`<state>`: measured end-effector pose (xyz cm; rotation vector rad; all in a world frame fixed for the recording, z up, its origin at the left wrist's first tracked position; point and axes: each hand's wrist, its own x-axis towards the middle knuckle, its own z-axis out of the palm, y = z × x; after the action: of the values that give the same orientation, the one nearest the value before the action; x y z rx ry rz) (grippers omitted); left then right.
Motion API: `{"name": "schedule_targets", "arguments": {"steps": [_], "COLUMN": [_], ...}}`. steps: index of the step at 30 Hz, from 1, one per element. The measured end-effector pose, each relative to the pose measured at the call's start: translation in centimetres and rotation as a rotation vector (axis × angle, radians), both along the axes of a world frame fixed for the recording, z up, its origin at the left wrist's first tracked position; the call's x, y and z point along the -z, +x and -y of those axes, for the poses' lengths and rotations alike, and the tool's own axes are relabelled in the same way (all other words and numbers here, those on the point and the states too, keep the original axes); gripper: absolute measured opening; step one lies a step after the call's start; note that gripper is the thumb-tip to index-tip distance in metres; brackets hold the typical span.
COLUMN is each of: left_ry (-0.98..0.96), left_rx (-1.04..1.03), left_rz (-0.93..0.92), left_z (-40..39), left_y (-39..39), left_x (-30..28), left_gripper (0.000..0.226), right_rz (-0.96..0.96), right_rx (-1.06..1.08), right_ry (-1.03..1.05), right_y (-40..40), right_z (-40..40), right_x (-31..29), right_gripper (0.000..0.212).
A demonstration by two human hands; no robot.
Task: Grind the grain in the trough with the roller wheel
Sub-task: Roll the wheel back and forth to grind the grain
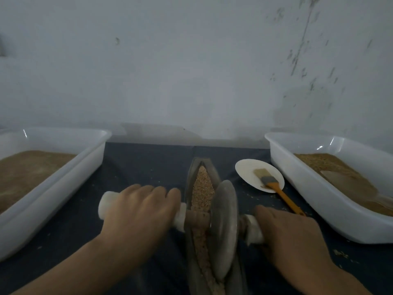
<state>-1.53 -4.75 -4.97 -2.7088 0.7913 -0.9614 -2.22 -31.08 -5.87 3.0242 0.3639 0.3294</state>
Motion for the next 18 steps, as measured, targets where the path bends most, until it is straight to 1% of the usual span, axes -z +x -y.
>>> {"name": "schedule_targets", "arguments": {"steps": [2, 3, 4, 6, 9, 12, 14, 15, 16, 18], "left_ry": [0.023, 0.039, 0.021, -0.066, -0.172, -0.166, -0.134, -0.104, -0.059, -0.079], "left_rx": [-0.089, -0.158, -0.205, -0.303, -0.353, -0.370, -0.342, -0.300, -0.233, -0.084], "left_rz": [-0.085, -0.114, -0.104, -0.135, -0.228, -0.242, -0.248, -0.233, -0.197, -0.099], "left_z": [0.1, 0.1, 0.1, -0.1, -0.3, -0.5, -0.8, -1.0, -1.0, -0.9], "left_y": [2.0, 3.3, 4.9, 7.9, 10.2, 8.4, 5.6, 3.9, 2.3, -0.4], "left_x": [0.1, 0.2, 0.5, 1.1, 1.4, 1.8, 1.9, 1.6, 1.3, 0.6], "left_gripper": [0.049, 0.046, 0.040, 0.028, 0.024, 0.025, 0.025, 0.029, 0.037, 0.050], "right_rz": [0.074, 0.137, 0.202, 0.259, 0.322, 0.309, 0.295, 0.299, 0.298, 0.203], "right_rx": [-0.019, -0.035, -0.051, -0.070, -0.082, -0.111, -0.145, -0.165, -0.213, -0.194], "right_ry": [0.000, 0.000, -0.021, -0.074, -0.163, -0.167, -0.134, -0.106, -0.043, -0.005], "right_y": [1.4, 2.6, 3.9, 7.3, 10.9, 10.5, 8.0, 6.1, 4.3, 1.4], "right_z": [-0.1, -0.2, -0.3, -1.0, -2.3, -3.0, -2.5, -2.0, -1.6, -1.0], "right_x": [0.5, 0.7, 0.7, -0.2, -1.7, -2.4, -1.6, -1.1, -0.8, -1.0], "right_gripper": [0.039, 0.042, 0.041, 0.026, 0.020, 0.019, 0.026, 0.035, 0.046, 0.062]}}
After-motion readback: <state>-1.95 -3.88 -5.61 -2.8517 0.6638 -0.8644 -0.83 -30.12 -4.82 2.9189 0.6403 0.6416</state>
